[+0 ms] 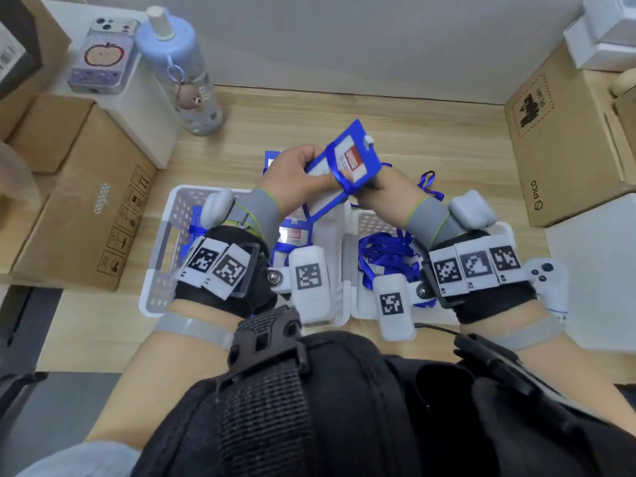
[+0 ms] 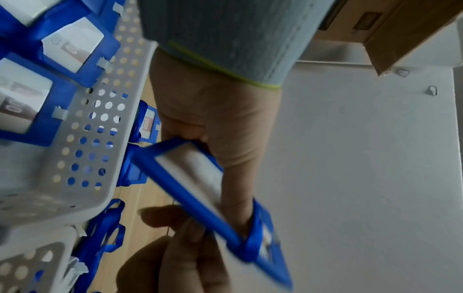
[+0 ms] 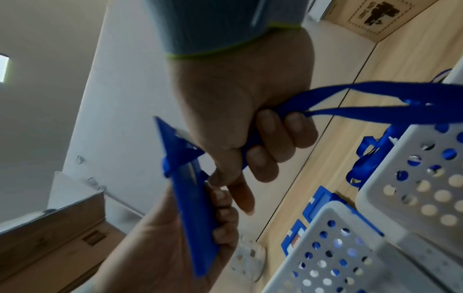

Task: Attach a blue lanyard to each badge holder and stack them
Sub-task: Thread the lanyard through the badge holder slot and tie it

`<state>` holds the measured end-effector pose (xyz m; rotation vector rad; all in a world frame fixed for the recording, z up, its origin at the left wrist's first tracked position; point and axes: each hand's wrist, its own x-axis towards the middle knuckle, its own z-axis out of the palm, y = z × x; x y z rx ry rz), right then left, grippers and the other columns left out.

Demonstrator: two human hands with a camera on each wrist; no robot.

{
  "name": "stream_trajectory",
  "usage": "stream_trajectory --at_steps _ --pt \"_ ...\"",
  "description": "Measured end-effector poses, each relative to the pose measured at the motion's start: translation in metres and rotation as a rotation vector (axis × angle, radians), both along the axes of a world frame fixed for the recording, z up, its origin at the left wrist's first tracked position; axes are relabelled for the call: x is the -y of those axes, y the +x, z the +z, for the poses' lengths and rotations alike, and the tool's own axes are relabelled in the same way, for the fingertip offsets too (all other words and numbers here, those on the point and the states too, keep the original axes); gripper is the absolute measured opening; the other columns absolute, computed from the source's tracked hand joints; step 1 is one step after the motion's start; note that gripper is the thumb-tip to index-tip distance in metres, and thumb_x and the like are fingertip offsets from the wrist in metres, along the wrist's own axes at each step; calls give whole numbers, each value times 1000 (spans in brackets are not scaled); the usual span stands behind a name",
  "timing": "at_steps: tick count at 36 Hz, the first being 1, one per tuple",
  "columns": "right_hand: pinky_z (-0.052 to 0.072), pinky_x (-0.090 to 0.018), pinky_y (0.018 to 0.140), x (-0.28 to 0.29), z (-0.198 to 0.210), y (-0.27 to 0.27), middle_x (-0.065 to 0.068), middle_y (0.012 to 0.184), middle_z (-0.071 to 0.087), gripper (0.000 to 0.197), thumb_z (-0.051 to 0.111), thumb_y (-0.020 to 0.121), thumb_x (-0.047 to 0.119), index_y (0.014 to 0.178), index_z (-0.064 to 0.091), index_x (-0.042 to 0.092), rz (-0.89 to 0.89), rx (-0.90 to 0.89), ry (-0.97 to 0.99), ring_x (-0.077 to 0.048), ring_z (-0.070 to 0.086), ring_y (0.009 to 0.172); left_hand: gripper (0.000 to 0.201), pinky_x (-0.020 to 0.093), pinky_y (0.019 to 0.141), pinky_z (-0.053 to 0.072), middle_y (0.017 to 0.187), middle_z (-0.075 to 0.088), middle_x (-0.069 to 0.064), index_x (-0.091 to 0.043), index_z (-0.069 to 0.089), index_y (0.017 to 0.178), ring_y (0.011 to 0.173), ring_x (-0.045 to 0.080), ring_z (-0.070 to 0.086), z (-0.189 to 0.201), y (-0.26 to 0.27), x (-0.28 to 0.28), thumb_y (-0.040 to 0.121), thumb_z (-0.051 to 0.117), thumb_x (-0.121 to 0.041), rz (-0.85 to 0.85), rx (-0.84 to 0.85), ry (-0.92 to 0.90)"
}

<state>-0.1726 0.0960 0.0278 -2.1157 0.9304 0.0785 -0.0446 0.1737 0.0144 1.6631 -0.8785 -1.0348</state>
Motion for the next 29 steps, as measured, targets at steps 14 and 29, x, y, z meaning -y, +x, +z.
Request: stream_trajectory --at_steps 14,29 --pt "37 -31 62 -9 22 3 9 61 44 24 61 85 37 90 69 15 303 -75 -271 -16 43 73 28 25 64 36 72 52 -6 -21 53 80 73 17 47 -7 3 1 63 71 -36 -60 501 236" --pt "32 -33 62 20 -6 -9 -12 60 47 35 46 90 27 76 61 -1 -122 156 -185 -21 38 66 40 20 68 48 71 58 -10 -27 58 72 65 2 50 -5 6 -4 38 76 -35 -188 107 1"
